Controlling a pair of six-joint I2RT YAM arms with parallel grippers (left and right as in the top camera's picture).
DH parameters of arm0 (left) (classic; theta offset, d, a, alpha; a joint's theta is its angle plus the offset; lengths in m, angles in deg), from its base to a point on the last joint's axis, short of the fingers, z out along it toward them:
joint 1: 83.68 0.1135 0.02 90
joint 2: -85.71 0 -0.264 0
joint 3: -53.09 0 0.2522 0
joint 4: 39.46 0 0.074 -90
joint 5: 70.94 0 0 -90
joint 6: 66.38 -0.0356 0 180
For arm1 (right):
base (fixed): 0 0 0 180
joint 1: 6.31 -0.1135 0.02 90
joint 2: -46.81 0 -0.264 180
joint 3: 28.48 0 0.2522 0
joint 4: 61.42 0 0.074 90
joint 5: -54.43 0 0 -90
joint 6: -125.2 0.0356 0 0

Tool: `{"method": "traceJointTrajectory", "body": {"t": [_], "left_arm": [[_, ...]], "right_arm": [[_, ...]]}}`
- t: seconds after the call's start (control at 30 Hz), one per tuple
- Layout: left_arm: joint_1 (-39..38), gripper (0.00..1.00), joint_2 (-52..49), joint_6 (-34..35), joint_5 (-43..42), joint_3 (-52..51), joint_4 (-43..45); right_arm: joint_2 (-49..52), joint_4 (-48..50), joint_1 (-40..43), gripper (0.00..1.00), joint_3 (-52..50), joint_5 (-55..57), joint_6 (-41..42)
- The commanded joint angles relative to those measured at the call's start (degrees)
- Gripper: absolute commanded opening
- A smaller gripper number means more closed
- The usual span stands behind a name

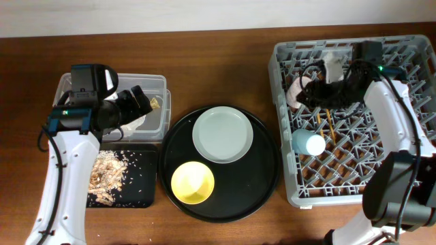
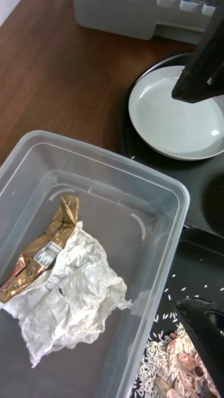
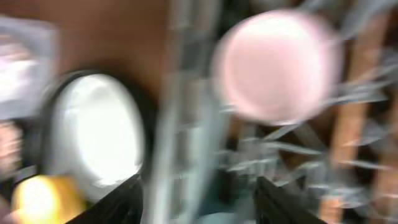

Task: Sort waste into correct bins and load items into the dishwasher rack
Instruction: 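Grasp the yellow bowl on the round tray with the right gripper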

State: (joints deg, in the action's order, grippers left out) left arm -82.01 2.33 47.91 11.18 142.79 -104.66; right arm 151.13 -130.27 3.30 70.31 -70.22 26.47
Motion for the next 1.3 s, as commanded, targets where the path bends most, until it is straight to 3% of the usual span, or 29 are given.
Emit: {"method": "traceJointTrajectory", "body": {"t": [0.0, 0.1, 0.27, 0.4, 0.57, 0.67, 0.7, 0.77, 0.83, 0.87, 0.9, 1.0, 1.27], "left_arm": [[-0.15, 0.99, -0.17, 0.5, 0.42, -0.26, -0.09], [-0.17, 0.99, -0.17, 0.5, 0.42, -0.26, -0.09], [-0.17, 0.99, -0.17, 0.5, 0.42, -0.26, -0.09], [-0.15, 0.99, -0.17, 0.5, 0.42, -0.26, -0.11], [-0.17, 0.99, -0.17, 0.5, 0.42, -0.26, -0.09], [-0.15, 0.99, -0.17, 0.5, 0.42, -0.26, -0.09], [-0.15, 0.99, -0.17, 0.5, 0.42, -0.26, -0.09], [-0.15, 0.99, -0.17, 0.5, 0.42, -0.26, -0.09], [-0.15, 0.99, -0.17, 0.5, 0.42, -0.26, -0.11], [-0.15, 0.99, -0.17, 0.5, 0.42, -0.26, -0.11], [-0.15, 0.99, -0.17, 0.5, 0.42, -0.26, -0.09], [-0.15, 0.99, -0.17, 0.5, 0.42, -0.26, -0.11], [-0.15, 0.99, -0.17, 0.5, 0.42, -0.26, -0.09]], "right_arm": [[0.2, -6.99, -3.02, 0.61, -0.35, -12.96, -2.54], [0.2, -11.5, -9.4, 0.61, -0.35, -12.7, -4.9], [0.2, -10.88, -35.1, 0.6, -0.35, -6.23, -4.72], [0.22, -6.45, -52.57, 0.6, -0.35, 2.62, 5.11], [0.28, -0.02, -69.16, 0.59, -0.42, 28.41, 21.14], [0.83, 4.33, -72.65, 0.44, -0.42, 34.56, 23.21], [1.36, 5.01, -72.65, 0.48, -0.42, 34.45, 23.23], [2.14, 5.03, -72.54, 0.98, -0.42, 34.34, 23.21], [2.91, 5.22, -72.54, 0.99, -0.42, 33.7, 23.21], [3.02, 5.25, -72.54, 0.89, -0.42, 33.7, 23.21], [3.06, 5.38, -72.54, 0.59, -0.42, 33.73, 23.21], [3.13, 5.68, -72.61, 0.38, -0.42, 33.64, 23.21], [9.22, 7.8, -74.36, 0.33, -0.5, 31.65, 23.21]]}}
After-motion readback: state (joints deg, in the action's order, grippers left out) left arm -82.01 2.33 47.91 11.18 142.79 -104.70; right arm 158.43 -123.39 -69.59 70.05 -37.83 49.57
